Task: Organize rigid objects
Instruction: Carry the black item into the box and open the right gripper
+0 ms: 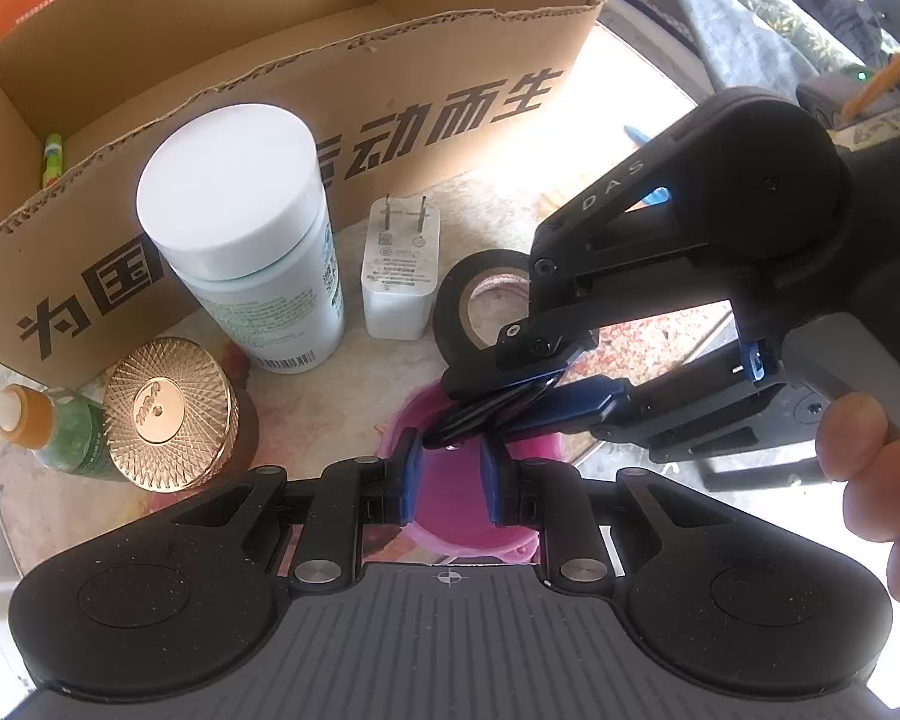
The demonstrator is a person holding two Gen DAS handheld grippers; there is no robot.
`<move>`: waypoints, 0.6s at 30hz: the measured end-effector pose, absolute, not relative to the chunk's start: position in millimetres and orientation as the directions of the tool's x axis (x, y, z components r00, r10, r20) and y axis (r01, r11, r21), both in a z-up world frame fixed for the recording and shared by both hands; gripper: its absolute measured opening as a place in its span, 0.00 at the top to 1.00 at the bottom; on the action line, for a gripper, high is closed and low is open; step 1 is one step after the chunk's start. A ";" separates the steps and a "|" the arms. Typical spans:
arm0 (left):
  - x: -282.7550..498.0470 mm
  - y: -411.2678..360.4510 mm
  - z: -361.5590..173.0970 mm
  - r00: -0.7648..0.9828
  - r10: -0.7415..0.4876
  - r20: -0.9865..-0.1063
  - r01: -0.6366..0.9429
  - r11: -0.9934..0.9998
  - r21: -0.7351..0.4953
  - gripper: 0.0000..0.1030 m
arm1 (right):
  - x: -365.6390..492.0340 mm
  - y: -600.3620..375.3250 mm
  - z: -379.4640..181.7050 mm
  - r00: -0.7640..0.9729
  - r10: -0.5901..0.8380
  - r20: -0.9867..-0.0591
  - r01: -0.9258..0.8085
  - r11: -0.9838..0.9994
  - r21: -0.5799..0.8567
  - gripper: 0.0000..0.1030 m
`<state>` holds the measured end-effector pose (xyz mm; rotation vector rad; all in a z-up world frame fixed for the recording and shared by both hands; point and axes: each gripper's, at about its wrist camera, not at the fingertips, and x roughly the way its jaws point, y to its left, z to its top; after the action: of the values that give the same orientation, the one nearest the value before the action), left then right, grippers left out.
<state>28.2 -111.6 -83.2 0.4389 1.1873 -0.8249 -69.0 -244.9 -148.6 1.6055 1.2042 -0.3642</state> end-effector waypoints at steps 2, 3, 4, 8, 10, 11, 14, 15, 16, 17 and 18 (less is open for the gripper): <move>27.6 -110.6 -82.3 0.139 -0.335 -0.932 0.761 0.639 -0.116 0.80 | -69.4 -243.6 -145.3 0.446 0.507 -0.737 0.828 0.079 0.555 0.81; 27.2 -109.6 -81.8 0.140 -0.336 -0.932 0.762 0.637 -0.115 0.80 | -68.0 -242.1 -140.8 0.447 0.503 -0.739 0.824 0.090 0.560 0.82; 26.9 -109.0 -80.6 0.141 -0.337 -0.931 0.764 0.635 -0.115 0.80 | -68.5 -241.4 -139.1 0.449 0.502 -0.739 0.820 0.097 0.564 0.83; 24.7 -105.7 -73.5 0.149 -0.340 -0.928 0.762 0.638 -0.111 0.80 | -61.3 -238.6 -123.6 0.455 0.504 -0.734 0.806 0.117 0.580 0.83; 24.6 -102.3 -66.7 0.156 -0.345 -0.926 0.755 0.646 -0.113 0.80 | -60.2 -237.0 -116.4 0.461 0.510 -0.726 0.796 0.124 0.592 0.83; 25.0 -100.0 -62.3 0.160 -0.347 -0.924 0.750 0.651 -0.115 0.80 | -59.1 -236.2 -111.6 0.462 0.511 -0.724 0.790 0.132 0.598 0.83; 26.9 -92.3 -45.6 0.169 -0.351 -0.921 0.735 0.667 -0.119 0.80 | -54.8 -231.6 -90.5 0.470 0.524 -0.711 0.768 0.155 0.622 0.83; 28.7 -88.7 -39.6 0.172 -0.354 -0.919 0.728 0.674 -0.123 0.80 | -52.7 -229.4 -80.9 0.472 0.527 -0.706 0.756 0.170 0.632 0.83; 31.0 -85.1 -32.1 0.178 -0.359 -0.916 0.721 0.681 -0.127 0.80 | -50.0 -227.2 -71.4 0.476 0.530 -0.702 0.742 0.185 0.644 0.83; 33.2 -80.8 -23.5 0.187 -0.366 -0.912 0.714 0.688 -0.130 0.80 | -46.3 -225.3 -60.3 0.482 0.531 -0.697 0.725 0.205 0.657 0.83; 35.8 -77.5 -14.9 0.198 -0.373 -0.907 0.709 0.693 -0.129 0.80 | -41.4 -223.9 -50.0 0.487 0.533 -0.692 0.708 0.223 0.670 0.83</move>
<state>35.8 -77.5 -14.9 0.3512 1.1390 -0.7788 -41.4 -223.9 -50.0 1.4348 1.1619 -0.1684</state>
